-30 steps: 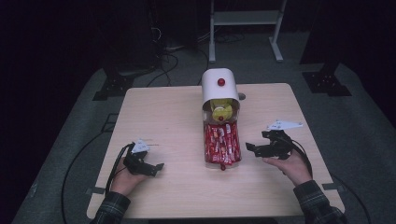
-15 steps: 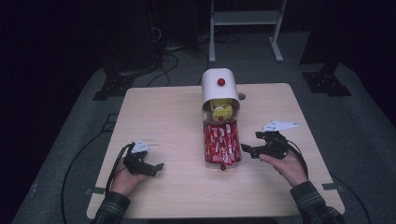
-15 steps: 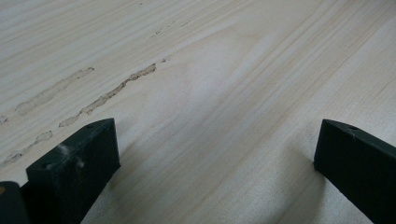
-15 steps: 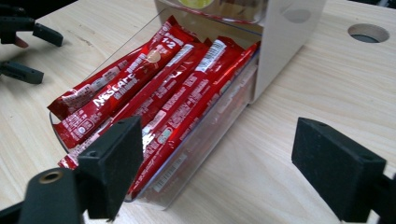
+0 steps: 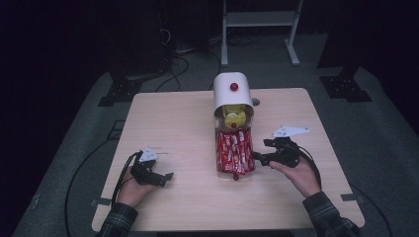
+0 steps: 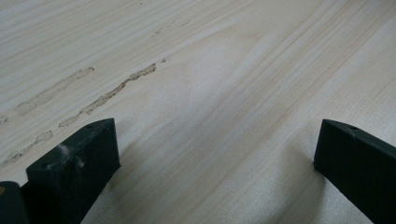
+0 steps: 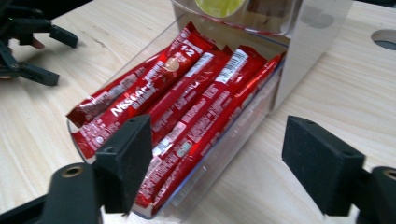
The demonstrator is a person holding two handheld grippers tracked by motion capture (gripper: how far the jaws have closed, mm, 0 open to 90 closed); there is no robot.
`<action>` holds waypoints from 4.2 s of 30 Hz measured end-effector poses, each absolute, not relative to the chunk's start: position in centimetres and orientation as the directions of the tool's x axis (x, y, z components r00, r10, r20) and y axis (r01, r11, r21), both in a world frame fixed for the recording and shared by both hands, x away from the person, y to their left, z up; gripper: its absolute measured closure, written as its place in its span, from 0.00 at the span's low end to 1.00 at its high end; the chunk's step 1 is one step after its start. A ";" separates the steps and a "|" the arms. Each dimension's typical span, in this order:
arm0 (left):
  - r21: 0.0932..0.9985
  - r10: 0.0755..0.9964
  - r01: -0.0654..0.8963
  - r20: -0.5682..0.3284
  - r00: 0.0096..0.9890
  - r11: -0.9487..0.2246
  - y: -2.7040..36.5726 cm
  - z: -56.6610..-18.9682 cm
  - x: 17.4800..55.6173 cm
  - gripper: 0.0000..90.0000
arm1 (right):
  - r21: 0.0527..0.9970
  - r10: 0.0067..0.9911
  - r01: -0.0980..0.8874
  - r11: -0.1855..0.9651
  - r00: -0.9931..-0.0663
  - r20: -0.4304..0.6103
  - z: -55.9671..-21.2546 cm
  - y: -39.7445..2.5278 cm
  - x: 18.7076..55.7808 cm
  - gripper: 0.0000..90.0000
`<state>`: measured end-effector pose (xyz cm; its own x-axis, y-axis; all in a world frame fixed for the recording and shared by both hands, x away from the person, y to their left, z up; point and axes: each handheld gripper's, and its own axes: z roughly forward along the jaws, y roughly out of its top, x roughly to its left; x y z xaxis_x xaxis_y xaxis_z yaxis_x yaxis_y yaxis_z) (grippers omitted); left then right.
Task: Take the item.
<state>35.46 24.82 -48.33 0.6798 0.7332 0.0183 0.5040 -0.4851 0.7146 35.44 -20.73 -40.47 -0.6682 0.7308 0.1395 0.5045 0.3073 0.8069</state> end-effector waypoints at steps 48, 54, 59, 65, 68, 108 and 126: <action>0.714 0.733 0.505 0.018 0.680 -0.485 24.8 -48.3 35.5 0.00 | 0.760 0.673 0.528 0.379 -0.721 0.165 -41.5 -15.6 36.6 0.77; 0.714 0.733 0.505 0.018 0.680 -0.485 24.8 -48.3 35.5 0.00 | 0.757 0.684 0.530 0.383 -0.714 0.153 -41.5 -15.5 36.5 0.75; 0.714 0.733 0.505 0.018 0.680 -0.485 24.8 -48.3 35.5 0.00 | 0.741 0.696 0.551 0.383 -0.700 0.160 -41.7 -15.4 36.5 0.77; 0.714 0.733 0.505 0.018 0.680 -0.485 24.8 -48.3 35.5 0.00 | 0.733 0.699 0.561 0.386 -0.696 0.164 -41.8 -15.8 36.7 0.91; 0.714 0.733 0.505 0.018 0.679 -0.485 24.8 -48.3 35.5 0.00 | 0.727 0.699 0.568 0.385 -0.694 0.173 -41.8 -16.0 36.8 0.94; 0.714 0.733 0.504 0.018 0.680 -0.485 24.8 -48.3 35.5 0.00 | 0.763 0.666 0.555 0.332 -0.710 0.227 -40.0 -17.6 36.3 0.99; 0.715 0.733 0.504 0.018 0.680 -0.485 24.8 -48.3 35.5 0.00 | 0.782 0.664 0.541 0.310 -0.712 0.230 -39.1 -19.0 35.9 0.99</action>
